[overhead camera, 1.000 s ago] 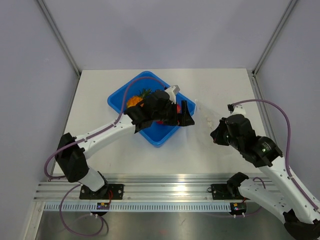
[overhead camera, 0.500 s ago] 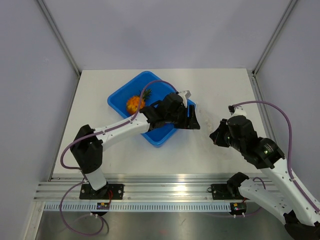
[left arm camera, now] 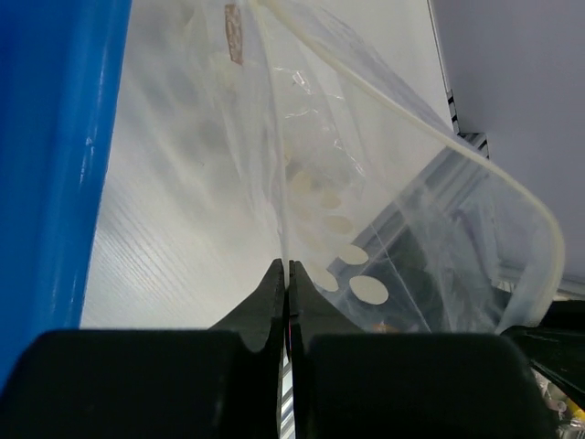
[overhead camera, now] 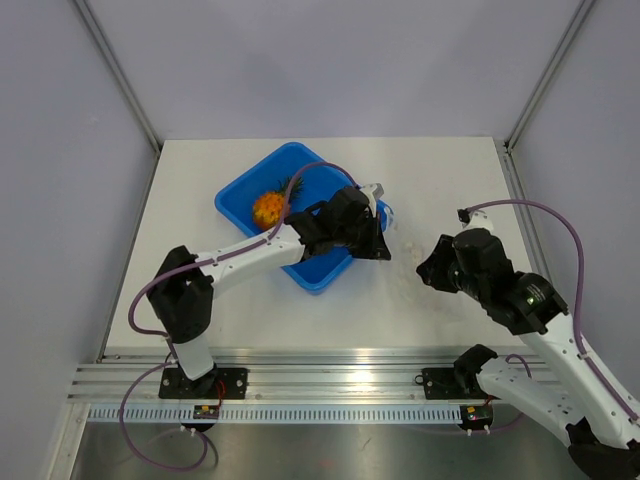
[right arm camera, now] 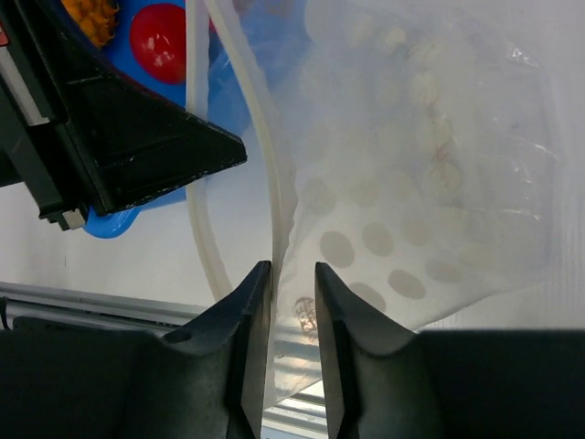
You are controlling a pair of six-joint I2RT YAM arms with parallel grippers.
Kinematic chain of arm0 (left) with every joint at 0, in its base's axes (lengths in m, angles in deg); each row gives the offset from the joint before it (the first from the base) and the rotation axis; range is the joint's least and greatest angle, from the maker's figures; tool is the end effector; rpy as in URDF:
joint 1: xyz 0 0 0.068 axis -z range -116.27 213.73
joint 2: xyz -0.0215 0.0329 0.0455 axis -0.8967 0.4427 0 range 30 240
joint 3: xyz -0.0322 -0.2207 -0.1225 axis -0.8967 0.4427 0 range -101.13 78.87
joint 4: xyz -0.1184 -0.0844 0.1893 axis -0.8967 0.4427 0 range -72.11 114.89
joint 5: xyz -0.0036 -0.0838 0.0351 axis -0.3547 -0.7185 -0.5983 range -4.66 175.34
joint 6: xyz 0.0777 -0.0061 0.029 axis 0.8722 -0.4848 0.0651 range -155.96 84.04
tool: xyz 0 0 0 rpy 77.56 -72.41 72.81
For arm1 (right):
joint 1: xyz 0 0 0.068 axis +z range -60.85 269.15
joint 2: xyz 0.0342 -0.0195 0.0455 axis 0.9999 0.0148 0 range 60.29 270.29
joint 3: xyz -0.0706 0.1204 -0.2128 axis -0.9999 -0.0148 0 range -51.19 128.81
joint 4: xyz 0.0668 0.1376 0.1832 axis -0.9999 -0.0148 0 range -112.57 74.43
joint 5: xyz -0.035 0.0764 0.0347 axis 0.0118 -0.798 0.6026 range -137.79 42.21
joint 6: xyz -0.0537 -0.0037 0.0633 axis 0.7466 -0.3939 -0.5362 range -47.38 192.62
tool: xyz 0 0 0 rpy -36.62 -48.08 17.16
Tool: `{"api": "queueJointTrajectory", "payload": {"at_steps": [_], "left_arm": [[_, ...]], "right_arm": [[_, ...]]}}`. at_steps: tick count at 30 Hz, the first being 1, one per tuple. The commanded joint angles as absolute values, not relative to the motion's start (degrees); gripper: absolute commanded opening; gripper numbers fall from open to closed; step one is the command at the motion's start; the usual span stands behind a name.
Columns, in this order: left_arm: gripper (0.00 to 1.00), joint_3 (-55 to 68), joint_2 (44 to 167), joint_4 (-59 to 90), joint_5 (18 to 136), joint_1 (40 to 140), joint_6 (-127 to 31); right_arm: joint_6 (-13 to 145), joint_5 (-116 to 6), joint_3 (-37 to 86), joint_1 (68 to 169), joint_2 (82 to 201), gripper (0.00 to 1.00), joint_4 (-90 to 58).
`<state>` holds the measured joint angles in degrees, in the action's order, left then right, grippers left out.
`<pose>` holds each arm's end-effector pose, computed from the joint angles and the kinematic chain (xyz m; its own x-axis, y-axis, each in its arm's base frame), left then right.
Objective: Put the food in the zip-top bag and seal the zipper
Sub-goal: Pick up the zipper food storage bag at the center of the board.
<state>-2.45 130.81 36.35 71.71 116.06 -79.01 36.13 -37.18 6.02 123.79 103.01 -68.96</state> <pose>0.2356 -0.3333 0.2481 -0.8773 0.0509 -0.4772 0.3886 0.6589 -0.6441 0.1323 0.0752 0.3017 -0.6774 0.2425 -0.6945 -0.0470 0.9279 0.3699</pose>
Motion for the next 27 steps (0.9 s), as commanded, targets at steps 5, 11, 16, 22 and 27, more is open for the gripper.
{"api": "queueJointTrajectory", "payload": {"at_steps": [5, 11, 16, 22, 27], "left_arm": [[0.0, -7.7, 128.4, 42.6, 74.0, 116.5, -76.8], [0.0, -8.4, 125.9, 47.2, 78.5, 116.9, -75.8], [0.0, -7.9, 125.1, 46.6, 77.3, 117.0, -74.7], [0.0, -8.5, 125.7, 47.2, 76.3, 116.9, -71.1], [0.0, -10.2, 126.1, 48.3, 74.3, 116.9, -66.1]], "right_arm": [[36.3, -31.7, 12.3, 124.2, 111.4, 0.46, -70.4], [37.5, -31.2, 15.2, 124.3, 116.9, 0.5, -71.0], [38.4, -29.6, 18.1, 124.2, 119.5, 0.47, -71.7], [41.9, -27.1, 20.9, 124.3, 122.2, 0.3, -70.3], [42.0, -24.2, 21.2, 124.3, 123.5, 0.19, -70.4]]}}
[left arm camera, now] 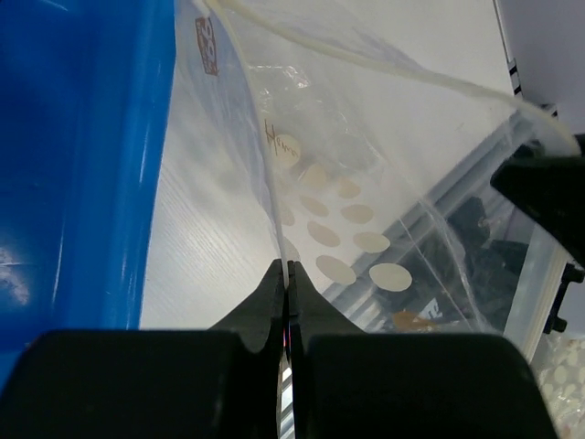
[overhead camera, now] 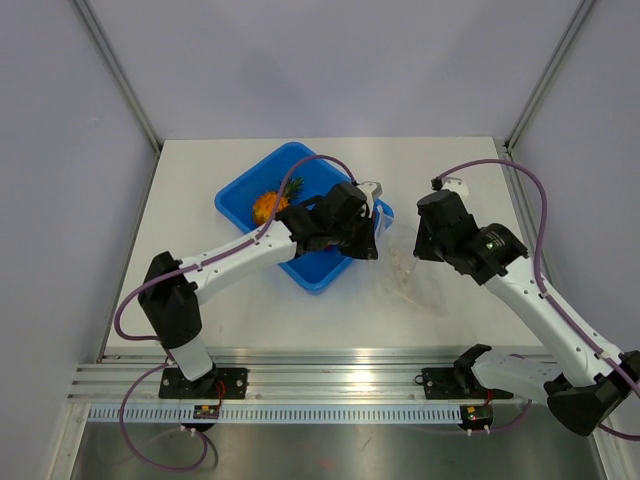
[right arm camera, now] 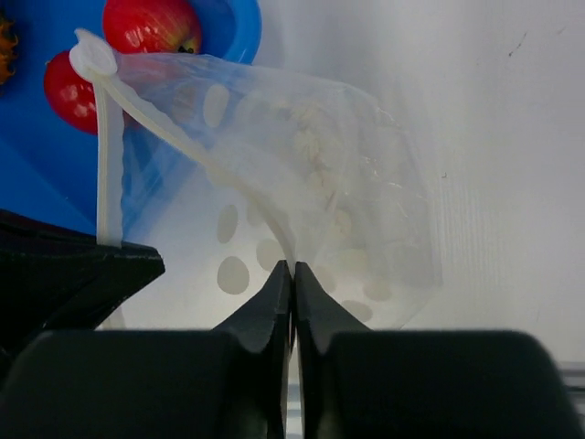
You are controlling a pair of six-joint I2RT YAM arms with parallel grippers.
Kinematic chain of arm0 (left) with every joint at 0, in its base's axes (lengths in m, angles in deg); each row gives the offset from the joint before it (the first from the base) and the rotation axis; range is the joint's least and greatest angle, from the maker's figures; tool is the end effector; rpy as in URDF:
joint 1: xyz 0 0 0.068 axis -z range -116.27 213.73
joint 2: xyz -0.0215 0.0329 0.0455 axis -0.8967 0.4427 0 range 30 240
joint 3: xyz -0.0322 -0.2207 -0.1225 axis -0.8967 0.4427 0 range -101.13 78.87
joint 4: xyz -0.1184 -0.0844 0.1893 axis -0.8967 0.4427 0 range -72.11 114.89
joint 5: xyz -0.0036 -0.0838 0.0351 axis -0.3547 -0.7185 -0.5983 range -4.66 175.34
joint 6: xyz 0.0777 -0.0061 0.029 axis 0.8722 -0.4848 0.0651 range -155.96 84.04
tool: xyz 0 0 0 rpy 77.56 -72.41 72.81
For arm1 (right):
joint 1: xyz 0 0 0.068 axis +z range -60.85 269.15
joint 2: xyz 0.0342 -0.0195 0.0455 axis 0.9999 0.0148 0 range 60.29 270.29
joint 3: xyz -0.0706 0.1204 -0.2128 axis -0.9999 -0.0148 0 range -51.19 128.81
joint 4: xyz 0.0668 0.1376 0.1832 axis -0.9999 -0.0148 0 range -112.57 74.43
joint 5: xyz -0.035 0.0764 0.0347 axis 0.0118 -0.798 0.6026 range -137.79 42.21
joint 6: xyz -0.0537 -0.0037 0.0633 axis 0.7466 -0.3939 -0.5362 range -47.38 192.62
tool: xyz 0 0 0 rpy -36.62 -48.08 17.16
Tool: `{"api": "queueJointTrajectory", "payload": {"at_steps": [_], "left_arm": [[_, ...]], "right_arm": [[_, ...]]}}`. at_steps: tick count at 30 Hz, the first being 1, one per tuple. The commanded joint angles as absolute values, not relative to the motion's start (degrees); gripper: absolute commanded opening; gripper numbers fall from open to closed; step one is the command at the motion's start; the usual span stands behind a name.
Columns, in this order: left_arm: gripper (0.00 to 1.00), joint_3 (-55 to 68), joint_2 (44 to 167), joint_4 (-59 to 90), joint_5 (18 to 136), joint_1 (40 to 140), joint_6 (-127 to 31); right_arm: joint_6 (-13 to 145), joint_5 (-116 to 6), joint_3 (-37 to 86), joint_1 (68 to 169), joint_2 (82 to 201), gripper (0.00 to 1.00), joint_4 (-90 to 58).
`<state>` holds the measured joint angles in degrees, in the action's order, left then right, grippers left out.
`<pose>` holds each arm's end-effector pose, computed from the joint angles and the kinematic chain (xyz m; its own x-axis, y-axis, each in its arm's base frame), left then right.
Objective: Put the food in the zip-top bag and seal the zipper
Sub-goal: Pick up the zipper food storage bag at the center of the board.
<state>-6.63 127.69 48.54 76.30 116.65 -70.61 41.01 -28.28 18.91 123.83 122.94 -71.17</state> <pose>0.2247 -0.3163 0.2692 -0.8248 0.1602 -0.5423 0.4722 0.7227 -0.5047 0.1892 0.1015 0.3131 -0.7067 0.1119 -0.6986 0.0205 0.9902 0.1379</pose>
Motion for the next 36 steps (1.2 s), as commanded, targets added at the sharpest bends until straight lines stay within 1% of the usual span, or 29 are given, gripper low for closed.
{"api": "queueJointTrajectory", "payload": {"at_steps": [1, 2, 6, 8, 11, 12, 14, 15, 17, 18, 19, 20, 21, 22, 24, 26, 31, 36], "left_arm": [[0.0, -10.6, 126.2, 48.6, 74.1, 116.9, -64.8], [0.0, -10.7, 126.1, 48.6, 74.4, 116.8, -64.4], [0.0, -11.4, 126.9, 47.4, 72.7, 115.7, -60.4], [0.0, -14.7, 130.2, 48.5, 72.6, 114.7, -59.8], [0.0, -21.1, 134.6, 50.0, 72.7, 114.7, -58.5], [0.01, -22.5, 135.4, 50.4, 72.2, 114.7, -57.9], [0.08, -27.3, 137.9, 51.5, 71.4, 114.7, -57.1], [0.21, -29.0, 138.6, 53.7, 71.0, 114.7, -55.3], [0.43, -32.9, 140.7, 56.5, 71.1, 114.7, -53.4], [0.52, -33.6, 141.1, 59.1, 71.5, 114.6, -51.4], [0.67, -34.0, 141.2, 60.0, 72.0, 114.6, -50.6], [0.72, -34.2, 141.1, 60.8, 73.2, 114.6, -49.7], [0.75, -34.2, 140.5, 62.1, 74.0, 114.5, -48.3], [0.8, -34.2, 140.1, 62.7, 74.8, 114.5, -47.7], [0.81, -34.0, 138.5, 64.5, 75.7, 113.8, -46.3], [0.81, -32.7, 136.3, 64.2, 73.7, 111.9, -46.1], [0.79, -22.7, 128.2, 60.1, 69.6, 105.9, -47.6], [0.78, -17.6, 126.3, 58.5, 68.5, 98.6, -50.4]], "right_arm": [[41.7, -22.5, 21.2, 124.2, 123.4, 0.04, -71.3], [40.6, -21.3, 21.3, 124.2, 123.1, 0.0, -71.9], [38.7, -16.9, 20.6, 124.1, 119.0, 0.0, -74.2], [37.5, -16.7, 20.2, 124.2, 116.0, 0.0, -74.1], [35.2, -16.9, 19.7, 124.2, 114.8, 0.0, -74.2], [34.7, -16.6, 19.6, 124.1, 114.9, 0.0, -74.5], [32.8, -15.3, 19.5, 124.2, 115.5, 0.0, -75.9], [32.3, -14.9, 19.2, 124.2, 115.6, 0.0, -76.6], [31.2, -14.1, 18.7, 124.2, 115.5, 0.0, -76.6], [31.3, -14.0, 18.2, 124.2, 115.6, 0.0, -76.2], [31.2, -14.0, 18.1, 124.2, 115.6, 0.0, -76.0], [31.3, -13.8, 17.9, 124.2, 115.9, 0.0, -75.9], [31.4, -13.7, 17.8, 124.2, 116.2, 0.0, -75.8], [31.4, -13.3, 17.9, 124.2, 116.4, 0.0, -75.8], [31.7, -13.1, 18.2, 124.2, 117.2, 0.0, -75.6], [32.3, -13.0, 18.2, 124.2, 117.7, 0.0, -75.3], [33.7, -13.9, 18.5, 124.2, 118.2, 0.0, -74.2], [34.7, -15.4, 18.0, 124.2, 119.0, 0.0, -72.3]]}}
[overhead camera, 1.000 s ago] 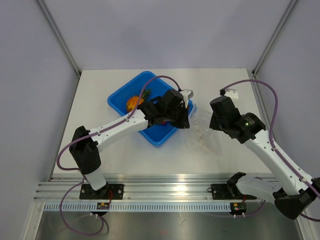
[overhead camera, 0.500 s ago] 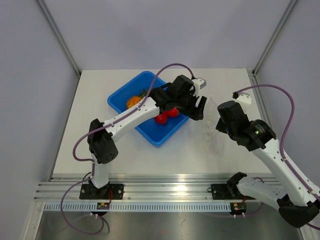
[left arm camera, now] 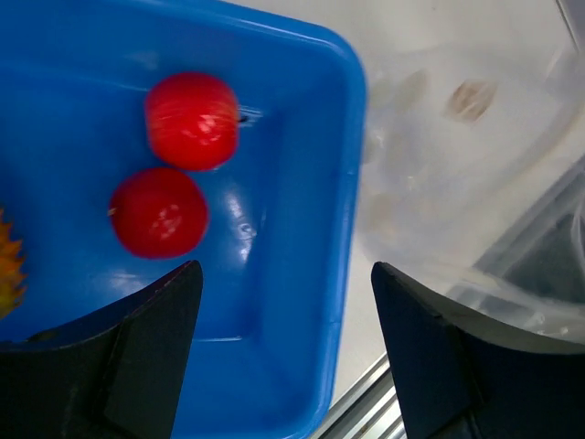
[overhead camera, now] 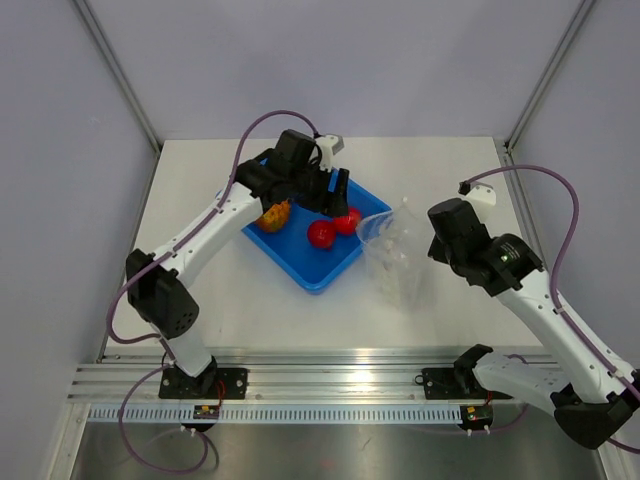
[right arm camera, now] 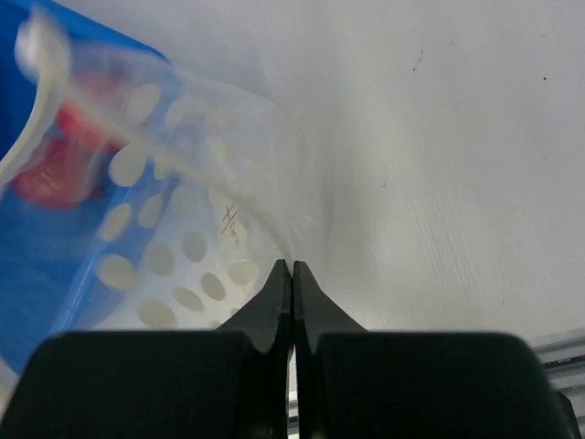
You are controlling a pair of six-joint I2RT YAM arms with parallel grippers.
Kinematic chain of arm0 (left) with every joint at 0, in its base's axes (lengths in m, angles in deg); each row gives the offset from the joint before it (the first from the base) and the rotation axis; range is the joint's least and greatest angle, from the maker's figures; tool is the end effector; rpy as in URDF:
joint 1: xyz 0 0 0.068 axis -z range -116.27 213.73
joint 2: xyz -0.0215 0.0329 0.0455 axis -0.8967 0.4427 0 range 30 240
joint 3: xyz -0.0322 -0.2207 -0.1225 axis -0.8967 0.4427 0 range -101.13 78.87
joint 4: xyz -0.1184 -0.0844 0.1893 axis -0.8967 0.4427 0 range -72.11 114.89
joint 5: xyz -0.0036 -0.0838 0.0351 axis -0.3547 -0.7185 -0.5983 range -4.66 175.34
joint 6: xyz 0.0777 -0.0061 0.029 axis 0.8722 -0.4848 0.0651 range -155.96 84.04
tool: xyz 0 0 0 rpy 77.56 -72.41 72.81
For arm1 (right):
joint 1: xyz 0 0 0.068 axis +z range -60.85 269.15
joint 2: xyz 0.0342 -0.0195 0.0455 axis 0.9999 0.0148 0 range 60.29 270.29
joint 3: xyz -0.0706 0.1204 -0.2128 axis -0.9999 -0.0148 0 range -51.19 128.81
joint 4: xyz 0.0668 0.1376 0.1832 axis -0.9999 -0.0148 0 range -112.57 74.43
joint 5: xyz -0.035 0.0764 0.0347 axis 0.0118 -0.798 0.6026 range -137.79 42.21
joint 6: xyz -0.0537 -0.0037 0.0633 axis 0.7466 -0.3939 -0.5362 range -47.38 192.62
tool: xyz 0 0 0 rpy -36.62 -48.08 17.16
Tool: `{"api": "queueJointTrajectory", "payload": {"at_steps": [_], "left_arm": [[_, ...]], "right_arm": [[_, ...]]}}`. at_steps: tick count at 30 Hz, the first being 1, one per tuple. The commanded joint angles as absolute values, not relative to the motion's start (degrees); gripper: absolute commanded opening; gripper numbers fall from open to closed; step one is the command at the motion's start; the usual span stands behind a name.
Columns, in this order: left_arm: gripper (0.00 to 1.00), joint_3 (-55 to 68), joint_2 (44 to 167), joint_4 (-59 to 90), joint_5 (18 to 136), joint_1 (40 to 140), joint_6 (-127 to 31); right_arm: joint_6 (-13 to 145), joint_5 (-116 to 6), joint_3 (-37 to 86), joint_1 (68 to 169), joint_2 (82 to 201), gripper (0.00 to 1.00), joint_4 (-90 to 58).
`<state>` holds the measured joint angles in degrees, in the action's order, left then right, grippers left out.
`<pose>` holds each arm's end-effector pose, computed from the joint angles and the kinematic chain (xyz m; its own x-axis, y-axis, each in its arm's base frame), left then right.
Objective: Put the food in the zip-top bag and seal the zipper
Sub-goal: Pick up the zipper food storage bag at the center of the board, then open the zipper of the food storage bag at the center of the board.
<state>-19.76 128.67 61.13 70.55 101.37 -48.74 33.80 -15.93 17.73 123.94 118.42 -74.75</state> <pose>0.2915 -0.2483 0.3166 -0.6927 0.2642 -0.6711 0.5993 0.7286 -0.3317 0.1747 0.0748 0.3204 -0.6016 0.2304 -0.7648 0.2318 0.9667 0.1089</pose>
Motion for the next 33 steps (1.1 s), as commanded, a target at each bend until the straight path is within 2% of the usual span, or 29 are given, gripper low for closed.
{"api": "queueJointTrajectory", "payload": {"at_steps": [1, 9, 12, 17, 24, 27, 30, 33], "left_arm": [[0.78, -16.9, 126.1, 58.3, 69.2, 98.2, -50.5], [0.77, -14.9, 126.2, 56.5, 65.1, 97.0, -50.7], [0.8, -14.3, 125.6, 55.6, 62.0, 97.1, -49.7], [0.82, -14.2, 125.5, 56.7, 67.7, 97.0, -49.1], [0.82, -15.3, 126.6, 56.6, 65.7, 97.1, -51.5], [0.92, -16.0, 126.8, 57.1, 67.9, 97.0, -51.3], [0.92, -17.5, 128.2, 60.0, 70.4, 97.0, -50.5], [0.92, -17.0, 128.7, 61.1, 71.1, 97.0, -50.5]], "right_arm": [[34.7, -15.7, 17.8, 124.2, 119.2, 0.0, -72.0], [35.4, -17.6, 17.5, 124.1, 120.3, 0.0, -69.7], [35.7, -17.6, 18.0, 124.2, 120.7, 0.0, -70.0], [36.8, -16.6, 18.8, 124.2, 120.8, 0.0, -71.0], [41.9, -13.3, 28.2, 124.2, 124.4, 0.0, -78.1], [44.6, -13.0, 33.4, 124.2, 126.3, 0.0, -81.1], [45.4, -14.0, 38.4, 124.2, 130.1, 0.0, -85.3], [46.2, -14.8, 38.5, 124.2, 133.0, 0.0, -86.3]]}}
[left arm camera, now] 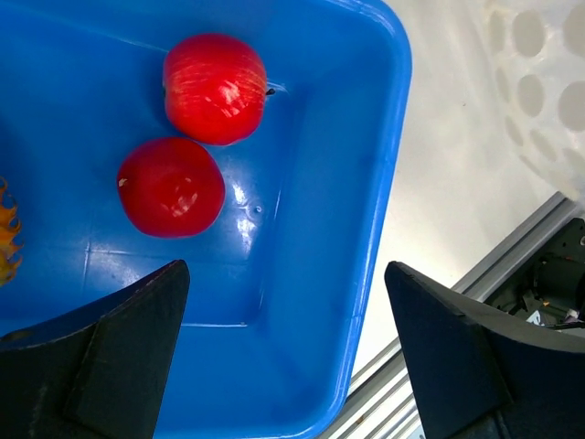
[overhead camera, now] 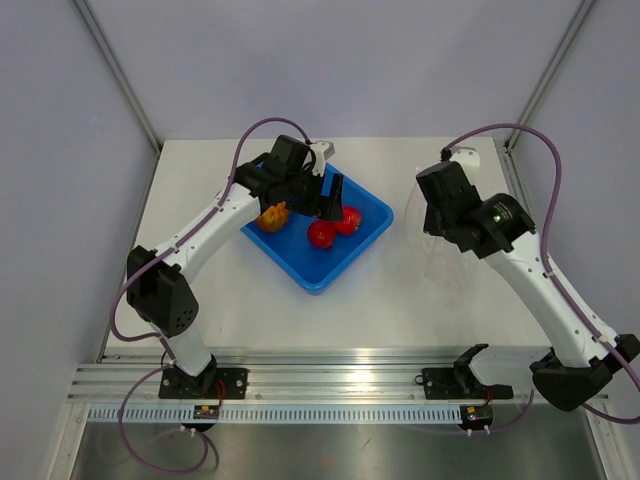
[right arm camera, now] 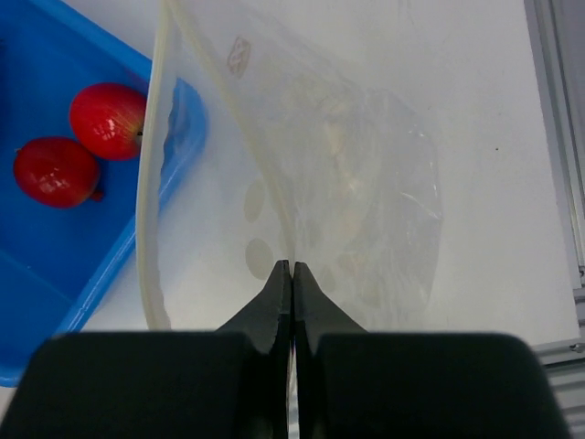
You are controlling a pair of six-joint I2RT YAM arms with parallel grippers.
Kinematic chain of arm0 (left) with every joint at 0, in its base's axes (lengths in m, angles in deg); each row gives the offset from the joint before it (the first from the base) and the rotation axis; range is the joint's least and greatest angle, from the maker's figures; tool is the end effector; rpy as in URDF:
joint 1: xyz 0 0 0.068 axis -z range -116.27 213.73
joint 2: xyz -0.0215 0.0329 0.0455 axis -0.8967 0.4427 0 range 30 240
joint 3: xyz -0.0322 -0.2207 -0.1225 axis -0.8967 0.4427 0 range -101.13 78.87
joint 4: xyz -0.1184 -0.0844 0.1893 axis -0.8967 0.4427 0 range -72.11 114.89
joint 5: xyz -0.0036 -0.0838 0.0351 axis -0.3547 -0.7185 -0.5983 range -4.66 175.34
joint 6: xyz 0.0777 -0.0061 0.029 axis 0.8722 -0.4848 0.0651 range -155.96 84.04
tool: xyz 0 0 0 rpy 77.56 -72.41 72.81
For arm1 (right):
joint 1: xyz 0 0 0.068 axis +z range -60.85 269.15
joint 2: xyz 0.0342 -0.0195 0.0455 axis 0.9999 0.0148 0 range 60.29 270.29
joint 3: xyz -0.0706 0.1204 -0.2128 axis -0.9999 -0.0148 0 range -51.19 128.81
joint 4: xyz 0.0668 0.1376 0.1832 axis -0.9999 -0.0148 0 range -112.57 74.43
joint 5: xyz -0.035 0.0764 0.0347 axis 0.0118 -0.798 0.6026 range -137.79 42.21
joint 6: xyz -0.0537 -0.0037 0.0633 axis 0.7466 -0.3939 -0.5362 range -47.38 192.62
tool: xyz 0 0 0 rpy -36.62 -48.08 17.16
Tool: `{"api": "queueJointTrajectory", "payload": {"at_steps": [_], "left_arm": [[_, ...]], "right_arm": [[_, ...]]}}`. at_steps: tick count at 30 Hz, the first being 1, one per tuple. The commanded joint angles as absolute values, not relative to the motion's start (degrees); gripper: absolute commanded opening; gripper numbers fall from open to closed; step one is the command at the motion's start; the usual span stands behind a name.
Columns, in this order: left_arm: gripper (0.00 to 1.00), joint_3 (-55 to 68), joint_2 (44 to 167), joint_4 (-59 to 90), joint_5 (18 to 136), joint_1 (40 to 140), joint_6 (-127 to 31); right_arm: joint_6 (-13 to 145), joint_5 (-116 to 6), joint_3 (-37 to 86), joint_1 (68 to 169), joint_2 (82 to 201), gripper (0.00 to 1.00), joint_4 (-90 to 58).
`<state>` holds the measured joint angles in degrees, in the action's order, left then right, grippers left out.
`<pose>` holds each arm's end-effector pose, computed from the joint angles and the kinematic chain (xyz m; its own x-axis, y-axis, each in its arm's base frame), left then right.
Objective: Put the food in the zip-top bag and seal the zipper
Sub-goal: Open the zipper of the food storage bag at the center of the board.
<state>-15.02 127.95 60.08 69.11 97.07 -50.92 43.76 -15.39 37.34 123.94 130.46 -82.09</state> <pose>0.3042 -0.2245 0.2964 -0.7610 0.2041 -0.6158 0.5101 0.7748 -0.3736 0.2008 0.0922 0.3696 -0.6266 0.0610 -0.7770 0.1306 0.9910 -0.0276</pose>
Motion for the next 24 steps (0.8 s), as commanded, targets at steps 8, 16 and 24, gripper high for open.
{"api": "queueJointTrajectory", "payload": {"at_steps": [8, 16, 24], "left_arm": [[0.9, -14.6, 126.5, 58.5, 65.3, 97.1, -54.1], [0.89, -17.1, 127.3, 55.4, 59.3, 105.7, -59.9], [0.87, -16.5, 131.1, 48.8, 57.9, 109.6, -69.0]], "right_arm": [[45.5, -19.9, 27.3, 124.2, 133.3, 0.0, -77.8], [45.1, -22.6, 26.2, 124.2, 131.6, 0.0, -75.0], [43.5, -24.8, 24.4, 124.2, 128.8, 0.0, -74.0]]}}
